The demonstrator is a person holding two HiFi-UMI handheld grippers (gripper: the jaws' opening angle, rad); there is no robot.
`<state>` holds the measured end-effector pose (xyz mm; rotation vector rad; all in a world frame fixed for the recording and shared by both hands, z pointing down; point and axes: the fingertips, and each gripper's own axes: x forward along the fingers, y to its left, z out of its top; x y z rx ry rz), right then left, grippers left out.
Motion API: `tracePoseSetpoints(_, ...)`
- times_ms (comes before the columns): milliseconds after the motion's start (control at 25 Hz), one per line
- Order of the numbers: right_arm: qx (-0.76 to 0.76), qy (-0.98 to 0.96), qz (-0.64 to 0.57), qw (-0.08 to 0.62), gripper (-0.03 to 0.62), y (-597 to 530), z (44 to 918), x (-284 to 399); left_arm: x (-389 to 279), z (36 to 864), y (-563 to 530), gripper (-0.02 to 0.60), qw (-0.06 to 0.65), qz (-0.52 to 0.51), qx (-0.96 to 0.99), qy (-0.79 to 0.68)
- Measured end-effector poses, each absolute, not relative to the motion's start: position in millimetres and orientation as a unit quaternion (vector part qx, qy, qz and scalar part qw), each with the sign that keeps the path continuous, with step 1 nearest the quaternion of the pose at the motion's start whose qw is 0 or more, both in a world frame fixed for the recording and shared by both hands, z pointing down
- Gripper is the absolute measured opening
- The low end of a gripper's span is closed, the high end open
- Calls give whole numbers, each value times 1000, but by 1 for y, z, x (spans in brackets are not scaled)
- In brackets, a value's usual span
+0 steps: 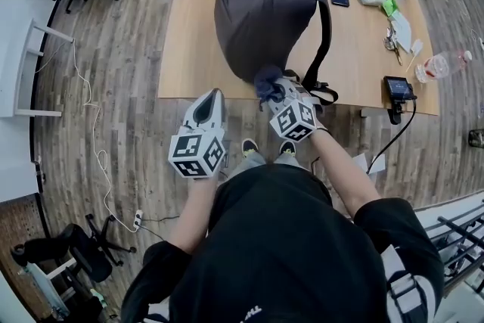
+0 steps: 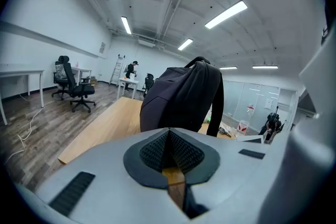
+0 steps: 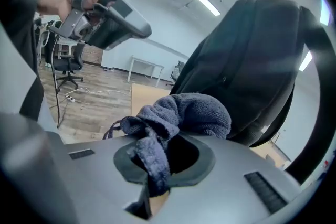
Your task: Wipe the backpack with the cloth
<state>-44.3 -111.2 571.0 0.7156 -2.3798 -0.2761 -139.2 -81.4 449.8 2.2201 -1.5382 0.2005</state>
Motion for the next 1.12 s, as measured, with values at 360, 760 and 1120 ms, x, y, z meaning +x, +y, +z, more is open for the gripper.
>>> tracePoseSetpoints(360, 259, -906, -46, 332, 38, -96, 610, -38, -138, 456, -70, 15, 226, 66, 794, -560)
tracePoseSetpoints(760, 280, -891, 18, 356, 38, -96, 642, -53, -162, 456, -67, 15, 229, 64, 778, -581)
tracePoseSetpoints(1120, 329, -893, -40, 303, 38, -124, 571, -103, -176, 451, -68, 15, 226, 53, 770, -594)
